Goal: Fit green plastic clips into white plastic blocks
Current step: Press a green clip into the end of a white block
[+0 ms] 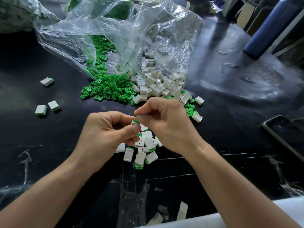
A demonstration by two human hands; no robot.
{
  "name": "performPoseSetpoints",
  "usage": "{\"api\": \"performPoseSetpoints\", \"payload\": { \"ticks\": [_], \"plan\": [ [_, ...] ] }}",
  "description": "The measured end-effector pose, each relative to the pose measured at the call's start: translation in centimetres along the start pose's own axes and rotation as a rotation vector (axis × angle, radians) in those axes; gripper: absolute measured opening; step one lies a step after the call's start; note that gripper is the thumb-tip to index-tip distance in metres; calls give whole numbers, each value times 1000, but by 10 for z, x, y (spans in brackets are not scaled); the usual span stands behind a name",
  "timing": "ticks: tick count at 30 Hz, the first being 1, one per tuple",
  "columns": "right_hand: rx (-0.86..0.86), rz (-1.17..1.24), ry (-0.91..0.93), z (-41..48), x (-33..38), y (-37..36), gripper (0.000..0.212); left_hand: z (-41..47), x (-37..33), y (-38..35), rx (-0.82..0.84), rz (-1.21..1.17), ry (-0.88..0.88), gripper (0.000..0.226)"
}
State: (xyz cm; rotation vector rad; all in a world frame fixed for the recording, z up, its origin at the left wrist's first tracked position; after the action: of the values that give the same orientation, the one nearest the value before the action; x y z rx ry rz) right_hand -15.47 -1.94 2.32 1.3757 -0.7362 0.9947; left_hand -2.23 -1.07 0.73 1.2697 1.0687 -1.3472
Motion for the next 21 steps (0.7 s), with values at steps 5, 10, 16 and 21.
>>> {"api": "performPoseSetpoints", "payload": {
  "ticks": [5,10,16,21],
  "plan": [
    [5,-33,19,-1,1,-2,5,-1,-1,3,9,82,-43,11],
    [-16,-55,58,-1,2,-3,6,0,1,3,-9,74,-27,13],
    [-25,-63,113,-1,2,0,8,-1,-6,4,-14,58,-48,16],
    [-4,-126,137,-2,2,-3,5,-2,-3,4,-10,170,-95,11]
  ]
}}
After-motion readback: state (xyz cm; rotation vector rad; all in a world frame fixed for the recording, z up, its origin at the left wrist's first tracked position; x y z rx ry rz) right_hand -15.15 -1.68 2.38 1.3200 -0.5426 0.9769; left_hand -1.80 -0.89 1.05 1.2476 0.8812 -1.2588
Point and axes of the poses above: each hand's wrist, its own z-axis towards the middle knuckle, its own y-axis out of the back of the hand, x = y × z, the point moved 3 cm from there along z, towards the middle knuckle, and after that the axes turned 6 degrees about -y, right-handed, at the moved point
